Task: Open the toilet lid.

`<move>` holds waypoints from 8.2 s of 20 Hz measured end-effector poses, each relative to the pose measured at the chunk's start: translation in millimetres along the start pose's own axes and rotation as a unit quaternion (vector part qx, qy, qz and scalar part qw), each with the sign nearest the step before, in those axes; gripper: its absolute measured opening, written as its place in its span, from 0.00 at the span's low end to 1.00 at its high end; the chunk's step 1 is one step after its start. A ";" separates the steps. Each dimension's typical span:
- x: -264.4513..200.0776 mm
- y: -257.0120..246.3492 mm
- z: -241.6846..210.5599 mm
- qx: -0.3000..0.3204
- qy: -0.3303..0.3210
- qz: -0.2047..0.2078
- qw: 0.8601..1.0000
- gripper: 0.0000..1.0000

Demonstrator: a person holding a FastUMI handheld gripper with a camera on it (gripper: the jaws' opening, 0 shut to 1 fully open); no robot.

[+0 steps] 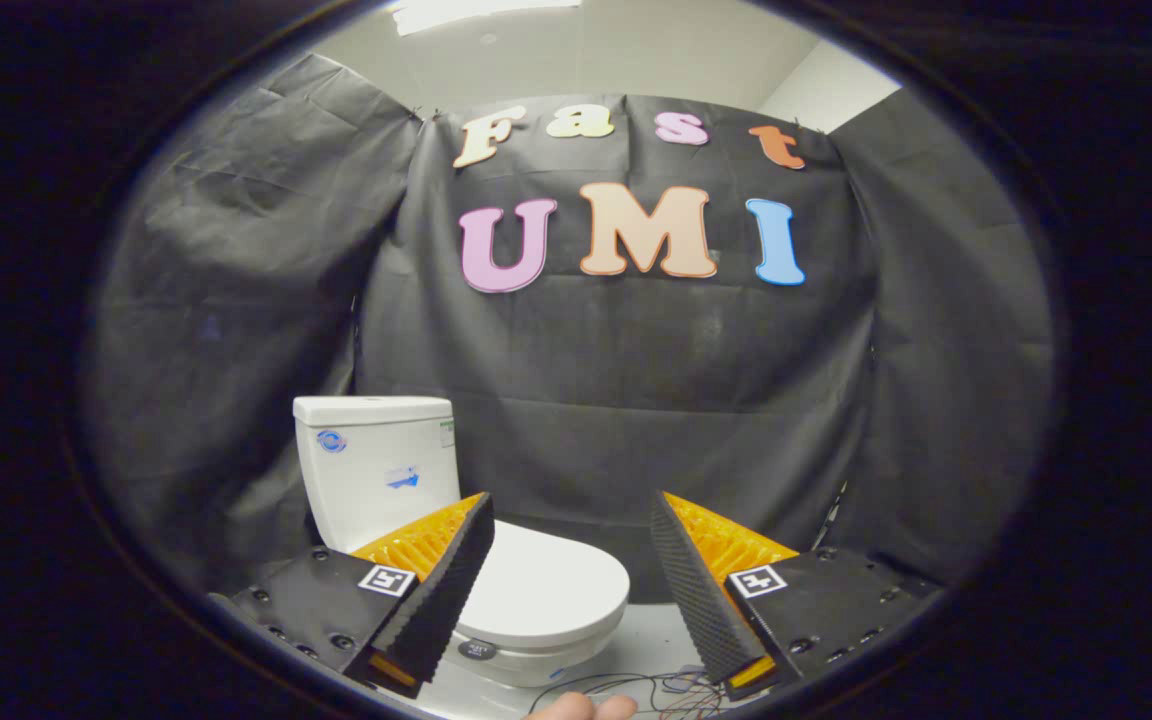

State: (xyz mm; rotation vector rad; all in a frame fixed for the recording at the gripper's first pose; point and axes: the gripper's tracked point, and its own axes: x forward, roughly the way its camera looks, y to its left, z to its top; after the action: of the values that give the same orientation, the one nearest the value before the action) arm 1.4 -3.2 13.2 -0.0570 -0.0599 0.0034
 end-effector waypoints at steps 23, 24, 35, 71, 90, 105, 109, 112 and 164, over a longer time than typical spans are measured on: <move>54.3 84.2 -175.3 0.111 0.121 0.011 0.986 0.97; 50.0 82.1 -205.4 0.117 0.155 0.001 0.981 0.98; 27.6 111.7 -349.9 0.374 0.332 -0.057 0.864 0.96; 69.6 121.2 -315.6 0.525 0.273 -0.191 0.783 0.01; 100.1 141.5 -204.3 0.466 0.224 -0.194 0.834 0.00; 116.2 165.9 -151.5 0.399 0.216 -0.192 0.870 0.00; 120.3 172.0 -139.5 0.393 0.202 -0.189 0.877 0.00; 121.7 173.9 -136.5 0.374 0.205 -0.194 0.883 0.00; 230.3 358.0 -47.8 0.195 0.168 -0.081 0.963 0.02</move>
State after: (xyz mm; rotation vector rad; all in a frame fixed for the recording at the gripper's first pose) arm 233.6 352.7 -41.2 0.3416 0.2770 -0.1575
